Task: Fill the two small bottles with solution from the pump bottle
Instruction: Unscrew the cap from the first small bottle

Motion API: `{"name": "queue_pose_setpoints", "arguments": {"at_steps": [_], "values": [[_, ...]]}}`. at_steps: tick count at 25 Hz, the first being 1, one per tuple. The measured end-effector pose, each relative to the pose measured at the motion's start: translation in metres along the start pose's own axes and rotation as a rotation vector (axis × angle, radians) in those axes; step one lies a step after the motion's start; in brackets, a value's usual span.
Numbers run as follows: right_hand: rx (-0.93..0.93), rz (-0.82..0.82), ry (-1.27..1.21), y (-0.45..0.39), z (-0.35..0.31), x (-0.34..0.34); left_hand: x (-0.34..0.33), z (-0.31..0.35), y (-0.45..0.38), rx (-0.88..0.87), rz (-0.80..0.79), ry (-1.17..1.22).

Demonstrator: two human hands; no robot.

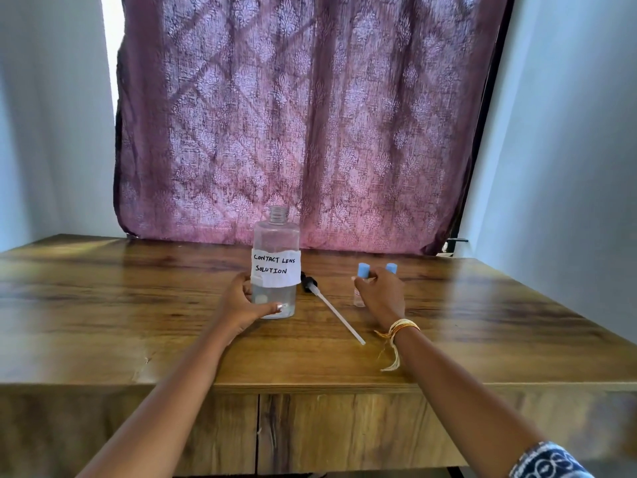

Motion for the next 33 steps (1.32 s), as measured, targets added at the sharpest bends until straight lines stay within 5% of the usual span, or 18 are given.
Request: {"name": "queue_pose_setpoints", "arguments": {"at_steps": [6,10,13,17,21,26,33], "values": [[0.086,-0.007,-0.219,0.019,-0.039,-0.002,0.012,0.01,0.013,-0.016,0.161,-0.014],[0.185,-0.275,-0.41,0.041,-0.068,-0.022,0.019,0.019,0.027,-0.119,0.248,-0.016],[0.292,-0.459,-0.32,0.064,-0.082,-0.037,0.007,0.031,0.036,-0.252,0.079,0.004],[0.322,-0.509,-0.26,0.078,-0.085,-0.053,-0.012,0.032,0.044,-0.224,-0.217,-0.096],[0.244,-0.548,-0.38,0.085,-0.086,-0.062,-0.011,0.031,0.045,-0.185,-0.237,-0.11],[0.169,-0.322,-0.417,0.084,-0.087,-0.056,-0.011,0.028,0.043,-0.15,-0.241,-0.104],[0.337,-0.483,-0.344,0.078,-0.101,-0.056,-0.01,0.023,0.039,-0.133,-0.268,-0.072]]}}
Point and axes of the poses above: each hand's wrist, its own y-axis away from the middle knuckle, its own x-axis out of the back of the hand, z = x × y, the point moved 6 cm from there along -y, towards the middle knuckle, and after that the axes turned 2 degrees about -z, right-handed, at the moved point
